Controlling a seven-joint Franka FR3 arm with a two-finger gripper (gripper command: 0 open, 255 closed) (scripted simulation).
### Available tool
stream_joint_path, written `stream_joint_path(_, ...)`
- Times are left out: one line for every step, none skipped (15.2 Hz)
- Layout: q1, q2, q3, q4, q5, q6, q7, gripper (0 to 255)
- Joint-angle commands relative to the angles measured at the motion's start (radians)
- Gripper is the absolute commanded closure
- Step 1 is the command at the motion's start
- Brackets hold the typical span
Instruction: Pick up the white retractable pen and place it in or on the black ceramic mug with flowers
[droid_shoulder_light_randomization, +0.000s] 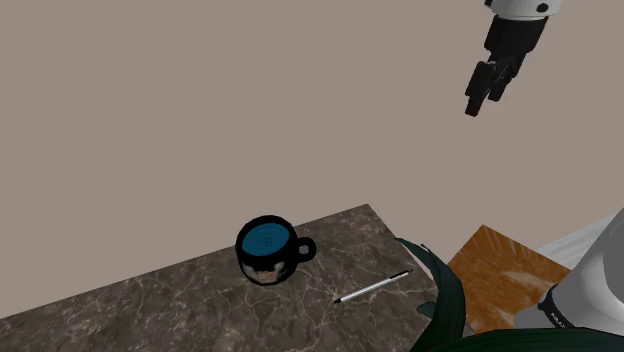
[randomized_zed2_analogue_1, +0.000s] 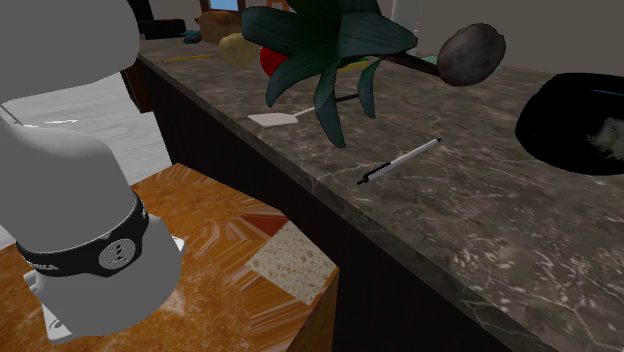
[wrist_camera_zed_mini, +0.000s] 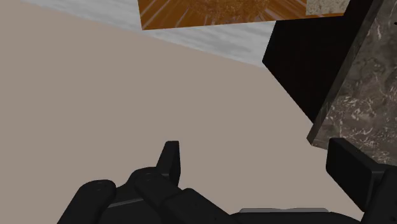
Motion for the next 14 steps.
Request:
stream_joint_path(0.0,0.0,0.0,0.0,0.0,0.0,0.0,0)
stream_joint_path(0.017,0.018,-0.001,-0.009,0.01,0.022,-0.019,0)
stream_joint_path(0.034,0.037,-0.002,-0.017,0.02,0.043,-0.039,0)
stream_joint_path(0.051,0.056,-0.003,-0.025,0.03,0.065,-0.058,0)
stream_joint_path(0.069,0.075,-0.003,-0.032,0.04,0.086,-0.078,0)
stream_joint_path(0.086,0.095,-0.003,-0.039,0.05,0.106,-0.098,0)
stream_joint_path(0.103,0.114,-0.003,-0.045,0.061,0.126,-0.119,0)
stream_joint_path(0.12,0.134,-0.002,-0.05,0.072,0.146,-0.14,0)
stream_joint_path(0.138,0.154,-0.002,-0.055,0.083,0.165,-0.161,0)
stream_joint_path(0.155,0.174,-0.001,-0.06,0.094,0.184,-0.182,0)
stream_joint_path(0.172,0.194,0.001,-0.064,0.106,0.203,-0.203,0)
stream_joint_path(0.19,0.215,0.002,-0.068,0.118,0.221,-0.225,0)
stream_joint_path(0.207,0.235,0.004,-0.071,0.13,0.239,-0.247,0)
stream_joint_path(0.225,0.255,0.006,-0.074,0.142,0.256,-0.269,0)
